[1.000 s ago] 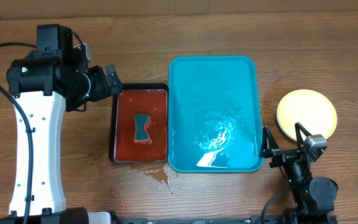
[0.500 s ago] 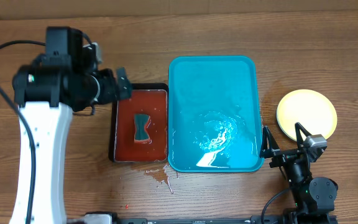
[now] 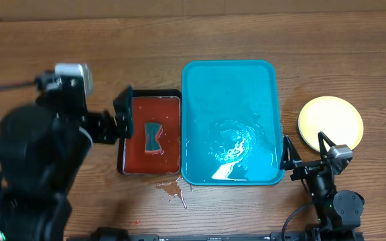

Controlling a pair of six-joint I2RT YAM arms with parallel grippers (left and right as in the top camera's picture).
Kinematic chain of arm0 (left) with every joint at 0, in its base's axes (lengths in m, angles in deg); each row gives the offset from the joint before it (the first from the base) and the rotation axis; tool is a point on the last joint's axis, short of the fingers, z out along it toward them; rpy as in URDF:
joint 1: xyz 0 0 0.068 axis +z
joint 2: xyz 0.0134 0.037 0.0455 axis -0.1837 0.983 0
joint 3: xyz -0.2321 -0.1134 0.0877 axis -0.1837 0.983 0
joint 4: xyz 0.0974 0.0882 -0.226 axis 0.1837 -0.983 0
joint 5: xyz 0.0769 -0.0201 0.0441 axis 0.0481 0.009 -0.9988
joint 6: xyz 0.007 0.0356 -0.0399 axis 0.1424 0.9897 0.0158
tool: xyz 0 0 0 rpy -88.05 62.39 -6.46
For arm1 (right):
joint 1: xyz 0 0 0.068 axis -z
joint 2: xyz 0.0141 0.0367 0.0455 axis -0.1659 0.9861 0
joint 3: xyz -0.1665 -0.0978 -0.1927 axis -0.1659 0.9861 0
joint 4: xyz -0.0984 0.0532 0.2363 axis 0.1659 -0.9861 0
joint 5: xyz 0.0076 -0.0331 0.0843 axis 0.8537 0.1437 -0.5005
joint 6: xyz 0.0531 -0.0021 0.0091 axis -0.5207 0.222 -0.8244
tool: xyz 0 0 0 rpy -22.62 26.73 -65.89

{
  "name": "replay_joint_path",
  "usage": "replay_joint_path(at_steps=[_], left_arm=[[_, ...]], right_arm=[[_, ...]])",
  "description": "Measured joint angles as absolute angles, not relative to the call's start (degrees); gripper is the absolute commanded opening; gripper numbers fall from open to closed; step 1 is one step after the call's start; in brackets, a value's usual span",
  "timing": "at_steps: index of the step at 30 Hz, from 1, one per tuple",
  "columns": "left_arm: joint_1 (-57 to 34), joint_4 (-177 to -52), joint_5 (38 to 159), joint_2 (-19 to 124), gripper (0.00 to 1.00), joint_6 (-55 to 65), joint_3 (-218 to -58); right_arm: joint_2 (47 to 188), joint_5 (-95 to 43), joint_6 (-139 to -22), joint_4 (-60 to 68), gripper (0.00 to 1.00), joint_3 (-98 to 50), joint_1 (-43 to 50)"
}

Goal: Clean dirty plates on tray and stack at the side

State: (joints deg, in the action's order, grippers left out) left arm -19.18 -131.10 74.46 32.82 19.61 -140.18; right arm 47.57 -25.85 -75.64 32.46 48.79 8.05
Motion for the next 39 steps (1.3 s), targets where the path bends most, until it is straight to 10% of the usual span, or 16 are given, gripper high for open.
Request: replay_joint_path(at_steps=[23, 39], left_arm=[[-13.7, -90.6, 76.1, -14.1, 1.0, 19.0, -75.1], [-13.5, -80.5, 76.1, -18.5, 1.0, 17.4, -58.5]], right_arm=[[47.6, -25.9, -75.7, 32.5, 1.0, 48.8, 8.1], [47.6, -25.9, -75.7, 32.5, 1.0, 48.8, 8.1]])
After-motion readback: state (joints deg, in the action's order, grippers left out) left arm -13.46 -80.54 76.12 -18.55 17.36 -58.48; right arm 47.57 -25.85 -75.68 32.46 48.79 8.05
